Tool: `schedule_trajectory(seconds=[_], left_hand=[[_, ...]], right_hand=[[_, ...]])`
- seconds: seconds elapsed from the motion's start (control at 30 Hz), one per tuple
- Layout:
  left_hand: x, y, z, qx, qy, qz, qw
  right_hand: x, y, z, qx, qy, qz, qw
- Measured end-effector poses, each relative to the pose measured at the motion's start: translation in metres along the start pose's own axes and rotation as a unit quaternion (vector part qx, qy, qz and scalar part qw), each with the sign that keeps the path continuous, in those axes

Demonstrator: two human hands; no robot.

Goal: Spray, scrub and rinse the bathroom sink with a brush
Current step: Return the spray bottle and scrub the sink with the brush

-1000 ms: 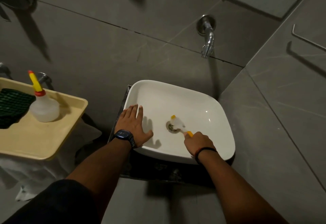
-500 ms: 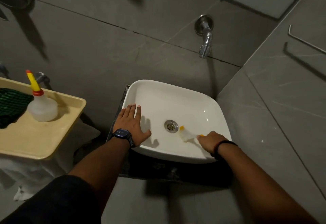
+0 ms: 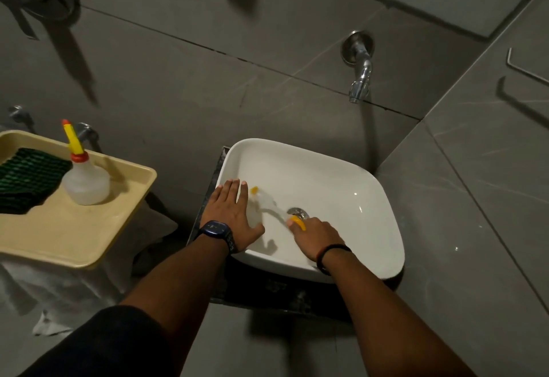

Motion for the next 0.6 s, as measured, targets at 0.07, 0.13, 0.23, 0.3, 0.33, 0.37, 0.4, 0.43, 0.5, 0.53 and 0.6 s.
schedule_trajectory(seconds=[0.07, 0.13, 0.23, 0.3, 0.33, 0.37, 0.4, 0.43, 0.5, 0.53, 0.6], left_hand=[[0.000, -0.001, 0.001, -0.001, 0.000, 0.002, 1.000], [0.000, -0.001, 0.002, -0.001, 0.000, 0.004, 1.000], [-0.001, -0.002, 0.003, -0.004, 0.011, 0.007, 1.000], [-0.003, -0.003, 0.005, -0.004, 0.011, 0.007, 1.000], [-0.004, -0.004, 0.007, -0.004, 0.014, 0.006, 1.000], [-0.004, -0.004, 0.008, -0.003, 0.016, 0.005, 1.000], [-0.005, -0.004, 0.008, -0.002, 0.018, 0.005, 1.000], [-0.005, -0.004, 0.007, -0.003, 0.021, 0.007, 1.000], [-0.004, -0.004, 0.007, -0.004, 0.022, 0.007, 1.000], [-0.004, -0.004, 0.007, -0.002, 0.021, 0.004, 1.000], [-0.005, -0.004, 0.007, -0.005, 0.017, 0.001, 1.000]], right_hand=[[0.000, -0.027, 0.013, -0.020, -0.059, -0.079, 0.995], [-0.004, -0.062, 0.027, -0.043, -0.074, -0.149, 0.985], [-0.013, -0.084, 0.036, -0.079, -0.028, -0.127, 0.988], [-0.019, -0.079, 0.034, -0.071, 0.040, -0.063, 0.995], [-0.023, -0.075, 0.031, -0.067, 0.069, -0.034, 0.995], [-0.027, -0.071, 0.029, -0.071, 0.076, -0.018, 0.994], [-0.030, -0.068, 0.028, -0.077, 0.060, -0.019, 0.995], [-0.032, -0.066, 0.028, -0.086, 0.027, -0.033, 0.995], [-0.032, -0.061, 0.027, -0.075, -0.017, -0.068, 0.995], [-0.031, -0.056, 0.022, -0.056, -0.013, -0.065, 0.996], [-0.030, -0.039, 0.010, -0.028, 0.012, -0.027, 0.999]])
Point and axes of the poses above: each hand's wrist, its own x-axis towards the middle knuckle, its own z-axis out of the back of the hand, y = z × x, the point moved 4 cm from there along x, towards the middle knuckle, and after that the axes turned 9 degrees about -x, right-handed, at the moved point
